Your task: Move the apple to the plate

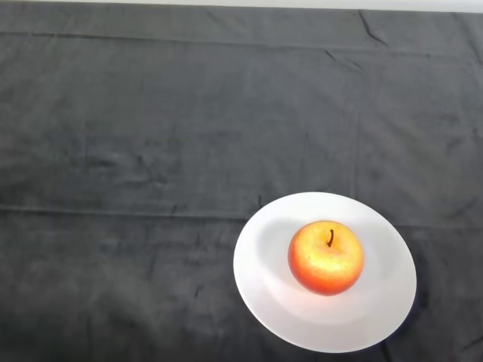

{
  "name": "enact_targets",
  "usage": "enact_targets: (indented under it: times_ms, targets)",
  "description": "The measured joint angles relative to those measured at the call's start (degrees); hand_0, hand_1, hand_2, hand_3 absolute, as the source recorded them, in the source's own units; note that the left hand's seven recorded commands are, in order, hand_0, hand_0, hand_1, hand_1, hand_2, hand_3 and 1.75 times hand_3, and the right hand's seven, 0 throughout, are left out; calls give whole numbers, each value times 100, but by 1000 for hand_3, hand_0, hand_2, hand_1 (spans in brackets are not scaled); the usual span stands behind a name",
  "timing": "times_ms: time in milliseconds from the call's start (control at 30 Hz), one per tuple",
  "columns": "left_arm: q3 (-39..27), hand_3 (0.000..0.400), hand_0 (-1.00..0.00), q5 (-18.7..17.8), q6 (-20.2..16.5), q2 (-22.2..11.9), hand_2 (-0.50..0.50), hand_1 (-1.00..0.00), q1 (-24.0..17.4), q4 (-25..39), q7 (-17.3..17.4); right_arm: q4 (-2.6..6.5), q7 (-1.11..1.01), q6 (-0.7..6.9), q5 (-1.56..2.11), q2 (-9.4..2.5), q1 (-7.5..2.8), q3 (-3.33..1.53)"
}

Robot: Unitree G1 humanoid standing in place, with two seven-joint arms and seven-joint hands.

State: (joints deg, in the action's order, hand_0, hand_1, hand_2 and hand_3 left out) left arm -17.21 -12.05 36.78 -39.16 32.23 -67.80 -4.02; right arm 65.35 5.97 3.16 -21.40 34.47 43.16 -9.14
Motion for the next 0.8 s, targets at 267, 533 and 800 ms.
enact_targets:
  times_ms: [267, 533, 800]
  targets:
    - [0, 0, 0, 9, -10, 0, 0, 0, 0, 0, -79, 0, 0, 0, 0, 0, 0, 0]
    - [-5, 0, 0, 128, -31, 0, 0, 0, 0, 1, -136, 0, 0, 0, 0, 0, 0, 0]
    - [-126, 0, 0, 166, -73, 0, 0, 0, 0, 1, -149, 0, 0, 0, 0, 0, 0, 0]
